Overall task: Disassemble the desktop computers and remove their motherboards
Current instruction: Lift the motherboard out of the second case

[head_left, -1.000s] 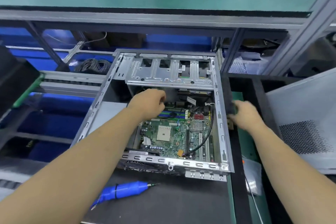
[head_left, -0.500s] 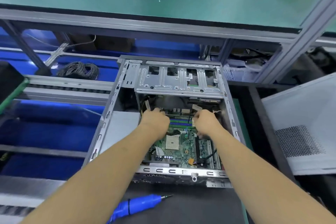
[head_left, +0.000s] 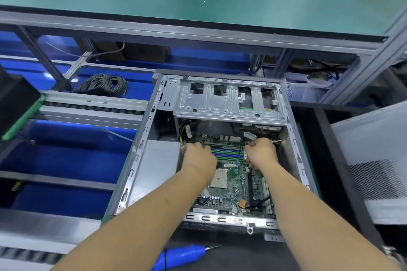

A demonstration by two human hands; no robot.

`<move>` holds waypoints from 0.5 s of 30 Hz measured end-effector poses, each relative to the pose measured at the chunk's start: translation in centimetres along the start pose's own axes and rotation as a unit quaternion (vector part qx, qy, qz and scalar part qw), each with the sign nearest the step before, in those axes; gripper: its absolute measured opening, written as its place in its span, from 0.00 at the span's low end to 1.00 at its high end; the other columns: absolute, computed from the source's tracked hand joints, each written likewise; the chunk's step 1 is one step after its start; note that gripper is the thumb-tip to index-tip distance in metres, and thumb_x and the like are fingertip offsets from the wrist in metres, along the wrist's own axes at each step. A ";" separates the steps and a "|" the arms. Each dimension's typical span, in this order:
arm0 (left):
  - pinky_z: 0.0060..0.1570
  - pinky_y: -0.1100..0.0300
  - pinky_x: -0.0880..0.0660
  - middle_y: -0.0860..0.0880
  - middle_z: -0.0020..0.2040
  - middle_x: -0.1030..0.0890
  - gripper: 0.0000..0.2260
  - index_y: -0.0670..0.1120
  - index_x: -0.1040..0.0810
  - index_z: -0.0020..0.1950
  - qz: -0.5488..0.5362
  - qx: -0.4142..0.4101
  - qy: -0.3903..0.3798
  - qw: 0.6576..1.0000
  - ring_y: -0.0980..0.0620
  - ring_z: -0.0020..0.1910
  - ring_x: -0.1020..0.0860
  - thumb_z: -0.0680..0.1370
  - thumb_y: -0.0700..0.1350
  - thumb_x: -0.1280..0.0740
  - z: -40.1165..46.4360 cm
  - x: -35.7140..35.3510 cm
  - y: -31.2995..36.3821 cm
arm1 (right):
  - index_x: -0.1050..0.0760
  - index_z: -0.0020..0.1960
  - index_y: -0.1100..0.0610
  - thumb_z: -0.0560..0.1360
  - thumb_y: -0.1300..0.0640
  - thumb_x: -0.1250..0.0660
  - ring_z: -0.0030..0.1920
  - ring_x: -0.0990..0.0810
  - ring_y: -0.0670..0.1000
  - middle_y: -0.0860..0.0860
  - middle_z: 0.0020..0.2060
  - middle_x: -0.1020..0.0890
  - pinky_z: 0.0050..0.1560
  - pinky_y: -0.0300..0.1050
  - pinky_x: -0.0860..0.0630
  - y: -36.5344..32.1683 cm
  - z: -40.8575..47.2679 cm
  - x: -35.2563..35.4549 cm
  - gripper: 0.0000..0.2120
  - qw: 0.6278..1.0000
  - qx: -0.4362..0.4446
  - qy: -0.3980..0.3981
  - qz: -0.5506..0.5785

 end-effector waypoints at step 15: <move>0.54 0.52 0.24 0.41 0.55 0.20 0.14 0.37 0.23 0.65 -0.384 0.151 -0.088 0.907 0.42 0.53 0.20 0.80 0.36 0.38 4.9 -0.2 -5.8 | 0.20 0.45 0.61 0.77 0.62 0.35 0.20 0.25 0.52 0.57 0.29 0.18 0.22 0.38 0.31 1.6 0.7 -0.4 0.06 0.991 -0.081 -0.032 0.103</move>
Point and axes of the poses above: each hand's wrist, its own z-axis towards the middle knuckle, its own x-axis out of the back of the hand, y = z × x, the point moved 6 cm from there along z, towards the middle knuckle
